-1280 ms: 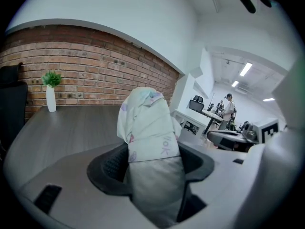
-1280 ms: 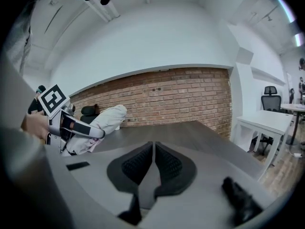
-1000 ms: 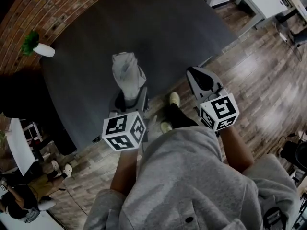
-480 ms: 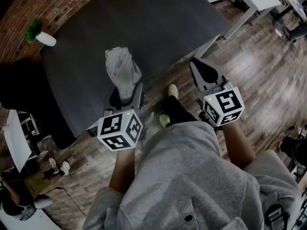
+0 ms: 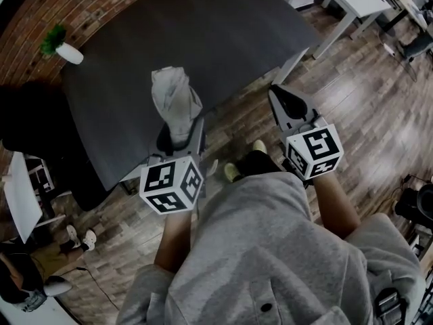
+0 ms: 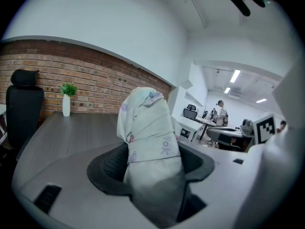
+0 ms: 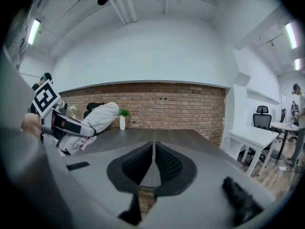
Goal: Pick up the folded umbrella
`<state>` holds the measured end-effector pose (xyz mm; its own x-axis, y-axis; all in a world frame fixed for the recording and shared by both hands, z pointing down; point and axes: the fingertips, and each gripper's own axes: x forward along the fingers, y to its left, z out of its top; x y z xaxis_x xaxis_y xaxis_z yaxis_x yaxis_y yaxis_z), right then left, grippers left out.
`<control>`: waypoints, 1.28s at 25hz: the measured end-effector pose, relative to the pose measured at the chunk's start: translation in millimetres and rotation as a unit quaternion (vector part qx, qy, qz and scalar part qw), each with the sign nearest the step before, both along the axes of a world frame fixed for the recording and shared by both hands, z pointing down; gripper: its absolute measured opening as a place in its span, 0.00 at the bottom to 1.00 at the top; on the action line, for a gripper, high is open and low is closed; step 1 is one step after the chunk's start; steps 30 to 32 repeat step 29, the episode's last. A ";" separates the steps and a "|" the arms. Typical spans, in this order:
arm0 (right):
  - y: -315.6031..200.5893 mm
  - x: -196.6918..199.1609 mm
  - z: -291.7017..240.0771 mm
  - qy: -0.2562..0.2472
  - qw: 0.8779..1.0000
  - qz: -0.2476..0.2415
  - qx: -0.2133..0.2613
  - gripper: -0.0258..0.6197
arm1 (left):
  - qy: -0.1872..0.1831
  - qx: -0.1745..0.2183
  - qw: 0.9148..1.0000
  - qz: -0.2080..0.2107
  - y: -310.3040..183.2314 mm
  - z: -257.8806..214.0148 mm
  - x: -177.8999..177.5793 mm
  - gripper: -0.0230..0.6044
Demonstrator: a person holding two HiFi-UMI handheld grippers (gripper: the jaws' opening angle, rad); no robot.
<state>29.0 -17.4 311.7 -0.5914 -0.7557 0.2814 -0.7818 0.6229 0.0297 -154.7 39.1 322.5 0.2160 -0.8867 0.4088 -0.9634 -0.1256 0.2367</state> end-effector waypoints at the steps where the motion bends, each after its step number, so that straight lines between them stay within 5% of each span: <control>1: -0.2 -1.3 -0.5 0.002 1.000 0.001 0.001 0.09 | 0.001 0.000 1.000 0.000 1.2 -0.1 -0.8 0.51; 32: 9.1 6.0 13.4 0.028 1.000 -0.012 -0.008 0.09 | 0.000 -0.026 1.000 -0.017 19.1 20.0 10.3 0.51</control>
